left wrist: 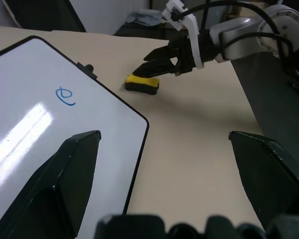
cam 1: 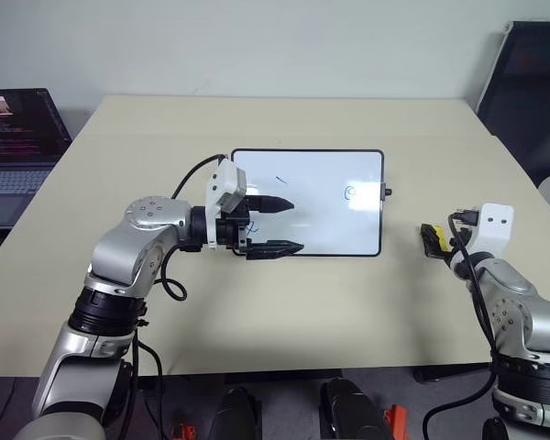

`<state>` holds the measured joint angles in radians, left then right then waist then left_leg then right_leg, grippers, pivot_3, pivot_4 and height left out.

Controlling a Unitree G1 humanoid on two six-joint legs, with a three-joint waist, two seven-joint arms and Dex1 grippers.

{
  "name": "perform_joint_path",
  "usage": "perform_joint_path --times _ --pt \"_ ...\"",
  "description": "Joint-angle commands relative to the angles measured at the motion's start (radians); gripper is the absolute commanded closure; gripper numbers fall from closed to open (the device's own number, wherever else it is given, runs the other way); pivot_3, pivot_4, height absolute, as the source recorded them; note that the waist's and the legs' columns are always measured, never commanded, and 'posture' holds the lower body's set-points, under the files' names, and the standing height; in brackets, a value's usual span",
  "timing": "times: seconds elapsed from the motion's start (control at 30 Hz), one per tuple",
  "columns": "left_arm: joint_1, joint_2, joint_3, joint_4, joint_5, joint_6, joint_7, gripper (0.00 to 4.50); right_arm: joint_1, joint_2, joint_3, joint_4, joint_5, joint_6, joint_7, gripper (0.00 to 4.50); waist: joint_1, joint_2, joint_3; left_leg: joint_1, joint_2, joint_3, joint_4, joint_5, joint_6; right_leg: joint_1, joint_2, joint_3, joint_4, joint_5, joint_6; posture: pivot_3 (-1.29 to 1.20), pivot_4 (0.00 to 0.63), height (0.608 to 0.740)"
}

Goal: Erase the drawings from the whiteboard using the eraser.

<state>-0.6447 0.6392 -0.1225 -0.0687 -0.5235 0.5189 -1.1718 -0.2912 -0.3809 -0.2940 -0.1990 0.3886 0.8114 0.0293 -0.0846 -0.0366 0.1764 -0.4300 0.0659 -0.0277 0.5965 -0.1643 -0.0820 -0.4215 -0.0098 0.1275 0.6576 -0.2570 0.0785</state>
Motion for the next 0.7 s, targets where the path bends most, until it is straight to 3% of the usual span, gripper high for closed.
perform_joint_path --times 0.03,0.57,0.7 --pt "-0.023 0.0 0.013 -0.018 0.004 -0.019 -0.015 0.0 -0.027 -0.012 -0.003 0.019 -0.018 -0.038 0.027 0.01 0.0 0.0 0.0 0.0 0.0 0.0 0.0 0.0 0.0 0.0 0.0 0.0 0.0 0.0 0.0 0.0 0.15 0.74" --pt "0.008 0.025 0.041 -0.038 0.014 -0.009 -0.007 0.0 -0.101 -0.016 0.011 0.225 -0.1 -0.096 0.071 0.01 0.0 0.0 0.0 0.0 0.0 -0.001 0.001 0.0 0.0 0.0 0.0 0.0 0.001 0.001 0.002 0.0 0.15 0.74" --pt "0.013 0.028 0.043 -0.042 0.015 -0.008 -0.002 0.0 -0.108 -0.017 0.007 0.239 -0.108 -0.093 0.067 0.89 0.0 0.0 0.0 0.0 0.0 -0.001 0.001 0.0 0.0 0.0 0.0 0.0 0.001 0.001 0.002 0.0 0.15 0.74"
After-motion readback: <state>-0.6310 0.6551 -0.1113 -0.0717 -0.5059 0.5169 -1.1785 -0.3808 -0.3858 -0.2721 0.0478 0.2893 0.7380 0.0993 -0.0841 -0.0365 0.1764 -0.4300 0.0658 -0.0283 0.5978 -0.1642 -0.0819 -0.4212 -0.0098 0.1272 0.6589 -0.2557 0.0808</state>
